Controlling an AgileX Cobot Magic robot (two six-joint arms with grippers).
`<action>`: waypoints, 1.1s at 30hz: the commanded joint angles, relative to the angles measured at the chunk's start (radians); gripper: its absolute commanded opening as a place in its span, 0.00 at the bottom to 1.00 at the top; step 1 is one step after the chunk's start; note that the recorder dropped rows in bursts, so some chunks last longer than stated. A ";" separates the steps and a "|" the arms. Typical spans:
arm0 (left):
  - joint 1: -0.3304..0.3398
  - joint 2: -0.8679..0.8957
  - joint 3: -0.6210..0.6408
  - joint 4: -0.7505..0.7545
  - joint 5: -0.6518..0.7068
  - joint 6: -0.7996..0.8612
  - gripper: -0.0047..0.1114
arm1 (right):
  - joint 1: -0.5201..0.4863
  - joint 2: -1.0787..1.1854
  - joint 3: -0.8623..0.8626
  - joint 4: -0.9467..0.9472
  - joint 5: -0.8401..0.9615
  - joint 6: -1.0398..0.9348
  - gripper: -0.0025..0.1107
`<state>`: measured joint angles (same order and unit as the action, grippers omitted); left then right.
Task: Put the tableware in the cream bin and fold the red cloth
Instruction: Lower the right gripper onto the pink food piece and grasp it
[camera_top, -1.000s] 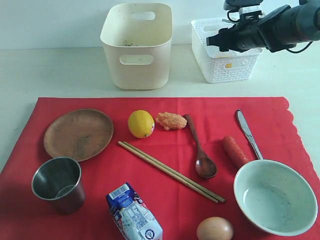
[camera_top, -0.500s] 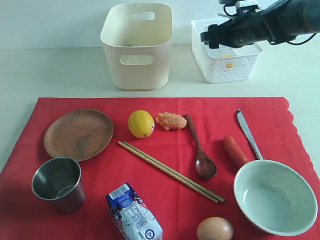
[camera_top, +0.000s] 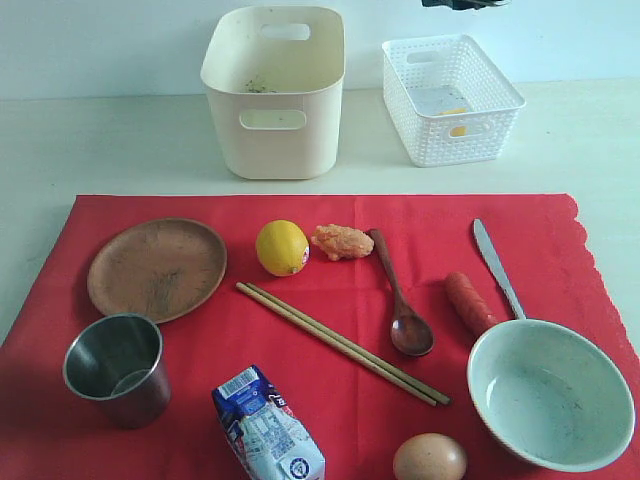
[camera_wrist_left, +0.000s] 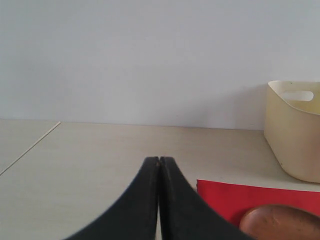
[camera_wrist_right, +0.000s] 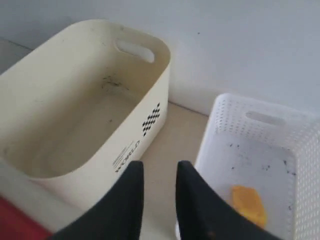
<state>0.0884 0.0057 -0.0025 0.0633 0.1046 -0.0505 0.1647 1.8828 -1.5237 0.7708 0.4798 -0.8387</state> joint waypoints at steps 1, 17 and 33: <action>0.003 -0.006 0.002 0.001 -0.004 0.003 0.06 | 0.001 -0.045 -0.008 -0.118 0.193 0.129 0.16; 0.003 -0.006 0.002 0.001 -0.002 0.003 0.06 | 0.204 -0.027 0.070 -0.127 0.362 -0.010 0.15; 0.003 -0.006 0.002 0.001 -0.002 0.003 0.06 | 0.353 0.118 0.070 -0.451 0.326 0.107 0.53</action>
<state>0.0884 0.0057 -0.0025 0.0633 0.1046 -0.0505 0.5002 1.9745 -1.4595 0.3295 0.8290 -0.7371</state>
